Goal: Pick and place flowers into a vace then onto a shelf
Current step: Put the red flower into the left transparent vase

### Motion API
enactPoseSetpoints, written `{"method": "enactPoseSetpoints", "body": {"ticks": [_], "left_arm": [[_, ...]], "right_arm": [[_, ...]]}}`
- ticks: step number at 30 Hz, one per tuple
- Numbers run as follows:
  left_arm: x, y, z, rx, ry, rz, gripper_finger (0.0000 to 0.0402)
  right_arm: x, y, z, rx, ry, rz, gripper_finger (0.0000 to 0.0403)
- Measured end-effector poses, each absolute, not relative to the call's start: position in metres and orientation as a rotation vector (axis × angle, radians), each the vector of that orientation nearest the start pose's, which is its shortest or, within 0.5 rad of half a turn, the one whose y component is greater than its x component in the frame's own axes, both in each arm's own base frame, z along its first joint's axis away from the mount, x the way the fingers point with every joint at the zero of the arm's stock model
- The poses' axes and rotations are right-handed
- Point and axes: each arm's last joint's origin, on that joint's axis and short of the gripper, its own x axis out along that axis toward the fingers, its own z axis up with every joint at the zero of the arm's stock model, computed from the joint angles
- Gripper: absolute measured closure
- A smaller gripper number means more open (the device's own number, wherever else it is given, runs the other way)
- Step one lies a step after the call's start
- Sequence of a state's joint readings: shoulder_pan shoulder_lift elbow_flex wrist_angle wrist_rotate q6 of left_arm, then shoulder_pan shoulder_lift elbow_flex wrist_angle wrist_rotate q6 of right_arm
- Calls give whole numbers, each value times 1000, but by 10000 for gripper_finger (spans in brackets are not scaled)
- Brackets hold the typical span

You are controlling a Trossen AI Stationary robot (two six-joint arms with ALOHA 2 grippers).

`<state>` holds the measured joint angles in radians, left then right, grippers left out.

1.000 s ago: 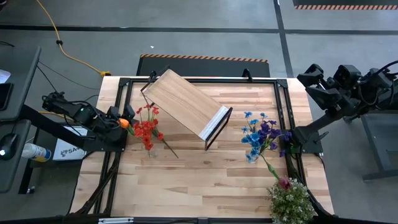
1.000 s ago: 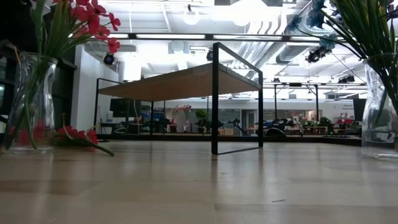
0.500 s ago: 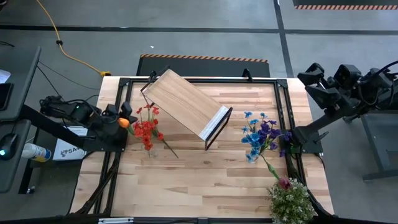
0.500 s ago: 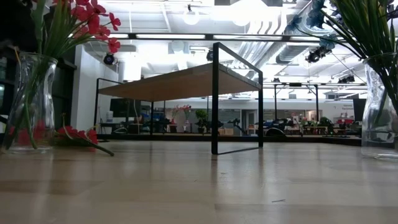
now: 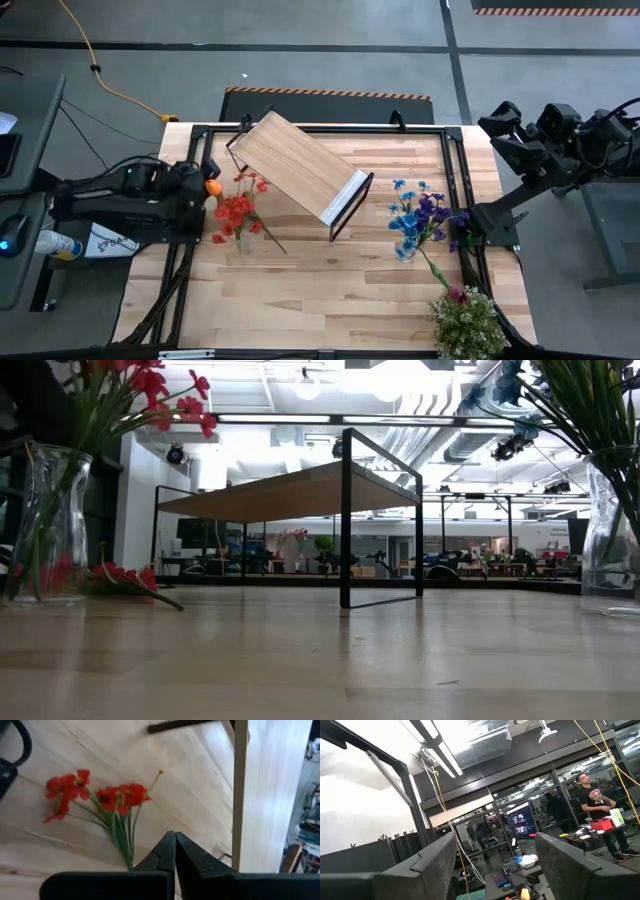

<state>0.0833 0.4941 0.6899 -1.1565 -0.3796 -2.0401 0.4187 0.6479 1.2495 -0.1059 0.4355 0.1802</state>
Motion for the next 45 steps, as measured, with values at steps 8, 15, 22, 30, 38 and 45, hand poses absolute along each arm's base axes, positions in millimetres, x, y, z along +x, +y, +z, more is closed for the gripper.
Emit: {"method": "enactPoseSetpoints", "body": {"ticks": [8, 15, 22, 30, 38, 45], "left_arm": [[87, 37, 252, -1665, 292, 1271, 355], [81, 55, 245, -1701, 423, 1360, 355], [82, 67, 247, -1729, 444, 1203, 355], [103, 83, 235, -1734, 602, 1170, 355], [116, 93, 218, -1796, 772, 1180, 355], [119, 95, 215, -1809, 783, 1191, 355]], "right_arm": [[60, 13, 496, 382, -454, 25, 142], [60, 14, 496, 419, -453, 60, 142], [60, 14, 496, 400, -453, 41, 142], [62, 14, 496, 402, -449, 30, 142], [64, 15, 497, 406, -457, 31, 142], [64, 15, 497, 405, -457, 31, 142]]}}
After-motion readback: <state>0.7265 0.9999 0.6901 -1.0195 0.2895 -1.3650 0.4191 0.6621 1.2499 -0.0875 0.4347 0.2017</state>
